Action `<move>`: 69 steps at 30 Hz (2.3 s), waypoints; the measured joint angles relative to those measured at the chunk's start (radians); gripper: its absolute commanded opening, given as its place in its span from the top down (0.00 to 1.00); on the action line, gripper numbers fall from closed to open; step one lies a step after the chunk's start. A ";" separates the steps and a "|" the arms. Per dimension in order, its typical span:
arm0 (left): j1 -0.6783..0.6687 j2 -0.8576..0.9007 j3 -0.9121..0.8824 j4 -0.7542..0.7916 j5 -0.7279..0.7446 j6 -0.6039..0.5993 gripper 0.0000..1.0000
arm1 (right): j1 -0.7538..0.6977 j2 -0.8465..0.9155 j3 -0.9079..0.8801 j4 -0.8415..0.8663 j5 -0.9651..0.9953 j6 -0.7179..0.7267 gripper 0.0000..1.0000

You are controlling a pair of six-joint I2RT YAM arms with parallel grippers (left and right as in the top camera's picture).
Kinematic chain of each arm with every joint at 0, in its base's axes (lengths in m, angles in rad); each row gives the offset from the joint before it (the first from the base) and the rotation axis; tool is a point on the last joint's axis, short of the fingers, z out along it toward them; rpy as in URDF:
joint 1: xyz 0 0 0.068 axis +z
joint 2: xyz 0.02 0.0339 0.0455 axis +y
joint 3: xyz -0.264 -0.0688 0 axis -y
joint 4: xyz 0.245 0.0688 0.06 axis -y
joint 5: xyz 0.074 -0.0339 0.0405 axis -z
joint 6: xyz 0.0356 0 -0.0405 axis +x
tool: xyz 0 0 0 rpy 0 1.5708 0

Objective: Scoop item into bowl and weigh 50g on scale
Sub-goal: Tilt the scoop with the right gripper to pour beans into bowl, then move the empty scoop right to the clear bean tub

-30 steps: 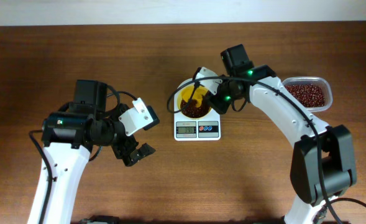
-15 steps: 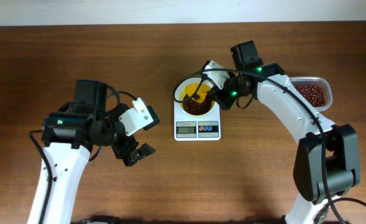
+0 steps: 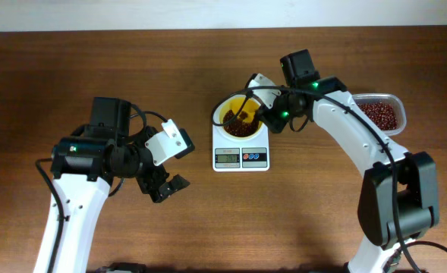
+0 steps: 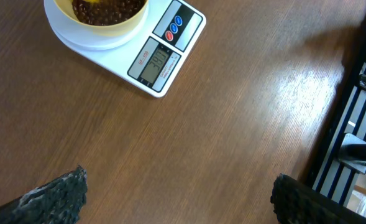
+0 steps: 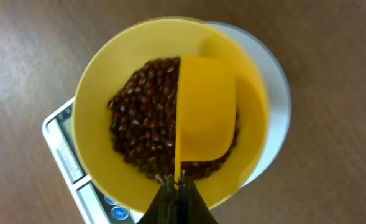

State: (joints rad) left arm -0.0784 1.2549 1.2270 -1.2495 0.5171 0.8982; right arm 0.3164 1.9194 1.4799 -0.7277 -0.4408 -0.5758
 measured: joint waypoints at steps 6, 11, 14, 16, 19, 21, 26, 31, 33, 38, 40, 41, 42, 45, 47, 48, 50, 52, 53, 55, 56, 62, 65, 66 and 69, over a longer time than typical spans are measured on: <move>0.000 0.000 0.000 0.000 0.000 0.000 0.01 | 0.002 0.000 0.000 -0.048 -0.063 0.001 0.96; 0.000 0.000 0.000 0.000 0.000 0.000 0.01 | 0.000 0.000 0.000 -0.079 -0.144 0.005 0.96; 0.000 0.000 0.000 0.000 0.000 0.000 0.01 | -0.023 0.000 0.008 -0.112 -0.217 0.014 0.96; 0.000 0.000 0.000 0.000 0.000 0.000 0.01 | -0.051 0.000 0.013 -0.115 -0.256 0.060 0.96; 0.000 0.000 0.000 0.000 0.000 0.000 0.01 | -0.093 0.000 0.016 -0.132 -0.329 0.125 0.95; 0.000 0.000 0.000 0.000 0.000 0.000 0.01 | -0.116 0.000 0.016 -0.133 -0.394 0.153 0.95; 0.000 0.000 0.000 0.000 0.000 0.000 0.01 | -0.180 0.000 0.016 -0.133 -0.555 0.264 0.96; 0.000 0.000 0.000 0.000 0.000 0.000 0.01 | -0.211 0.000 0.016 -0.133 -0.657 0.296 0.96; 0.000 0.000 0.000 0.000 0.000 0.000 0.01 | -0.211 0.000 0.016 -0.133 -0.668 0.303 0.96; 0.000 0.000 0.000 0.000 0.000 0.000 0.01 | -0.211 0.000 0.016 -0.118 -0.677 0.307 0.96; 0.000 0.000 0.000 0.000 0.000 0.000 0.01 | -0.211 0.000 0.016 -0.088 -0.679 0.307 0.96; 0.000 0.000 0.000 0.000 0.000 0.000 0.01 | -0.211 0.000 0.016 -0.079 -0.679 0.308 0.96; 0.000 0.000 0.000 0.000 0.000 0.000 0.01 | -0.211 0.000 0.016 -0.058 -0.680 0.309 0.96; 0.000 0.000 0.000 0.000 0.000 0.000 0.01 | -0.211 0.000 0.016 -0.005 -0.680 0.310 0.96; 0.000 0.000 0.000 0.000 0.000 0.000 0.01 | -0.212 0.000 0.016 0.003 -0.680 0.310 0.96; 0.000 0.000 0.000 0.000 0.000 0.000 0.01 | -0.214 0.000 0.016 0.003 -0.680 0.311 0.96; 0.000 0.000 0.000 0.000 0.000 0.000 0.01 | -0.237 0.000 0.016 0.003 -0.707 0.340 0.96; 0.000 0.000 0.000 0.000 0.000 0.000 0.01 | -0.283 0.000 0.016 0.003 -0.767 0.361 0.96; 0.000 0.000 0.000 0.000 0.000 0.000 0.01 | -0.329 0.000 0.016 -0.001 -0.803 0.372 0.96; 0.000 0.000 0.000 0.000 0.000 0.000 0.01 | -0.420 0.000 0.016 -0.018 -0.825 0.385 0.96; 0.000 0.000 0.000 0.000 0.000 0.000 0.01 | -0.454 0.000 0.016 -0.026 -0.824 0.389 0.96; 0.000 0.000 0.000 0.000 0.000 0.000 0.01 | -0.727 0.000 0.026 -0.236 -0.761 0.270 0.96; 0.000 0.000 0.000 0.000 0.000 0.000 0.01 | -0.848 0.000 0.027 -0.329 -0.673 0.169 0.96; 0.000 0.000 0.000 0.000 0.000 0.000 0.01 | -0.890 0.000 0.027 -0.328 -0.642 0.150 0.96; 0.000 0.000 0.000 0.000 0.000 0.000 0.01 | -0.943 0.000 0.027 -0.301 -0.512 0.125 0.96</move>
State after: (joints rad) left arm -0.0784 1.2549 1.2270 -1.2491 0.5171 0.8982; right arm -0.6266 1.9190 1.5074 -1.0290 -0.9527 -0.4511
